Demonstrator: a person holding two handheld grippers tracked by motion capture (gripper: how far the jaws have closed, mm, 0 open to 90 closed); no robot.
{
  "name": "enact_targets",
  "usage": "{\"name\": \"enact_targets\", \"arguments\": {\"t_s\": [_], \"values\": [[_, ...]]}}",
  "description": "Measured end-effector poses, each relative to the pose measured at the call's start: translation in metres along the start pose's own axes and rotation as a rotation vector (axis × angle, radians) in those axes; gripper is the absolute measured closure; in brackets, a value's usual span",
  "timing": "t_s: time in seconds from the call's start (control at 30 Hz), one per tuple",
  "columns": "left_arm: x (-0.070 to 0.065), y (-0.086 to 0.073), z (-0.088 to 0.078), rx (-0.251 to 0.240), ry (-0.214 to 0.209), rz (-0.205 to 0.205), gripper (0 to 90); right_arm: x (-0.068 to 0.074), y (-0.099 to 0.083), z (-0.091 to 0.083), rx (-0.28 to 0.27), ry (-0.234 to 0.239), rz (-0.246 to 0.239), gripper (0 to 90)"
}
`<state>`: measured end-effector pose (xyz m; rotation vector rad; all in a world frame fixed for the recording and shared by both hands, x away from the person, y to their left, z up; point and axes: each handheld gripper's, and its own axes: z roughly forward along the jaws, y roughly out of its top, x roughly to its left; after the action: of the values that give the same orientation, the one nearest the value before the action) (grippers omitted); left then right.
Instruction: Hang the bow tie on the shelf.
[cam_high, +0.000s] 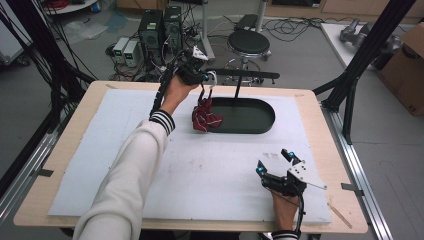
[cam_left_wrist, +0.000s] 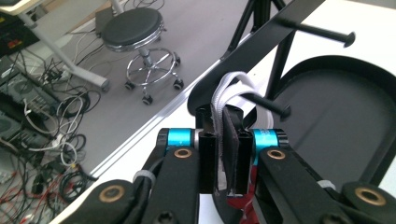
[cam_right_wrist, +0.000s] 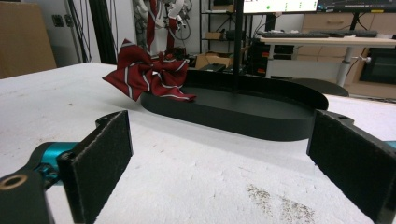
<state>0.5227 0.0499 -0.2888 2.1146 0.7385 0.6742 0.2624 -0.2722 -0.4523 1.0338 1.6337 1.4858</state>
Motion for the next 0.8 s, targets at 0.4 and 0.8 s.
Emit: {"name": "enact_targets", "arguments": {"t_s": [0.4,0.8], "values": [[0.009,-0.018,-0.005,-0.035,0.052,-0.011,30.2,0.000,-0.001,-0.002,-0.021,0.002,-0.004,5.8],[0.019,-0.080,-0.062,-0.283,-0.138,-0.077,11.3,0.000,-0.001,-0.002,-0.023,-0.001,0.003,5.8]]}}
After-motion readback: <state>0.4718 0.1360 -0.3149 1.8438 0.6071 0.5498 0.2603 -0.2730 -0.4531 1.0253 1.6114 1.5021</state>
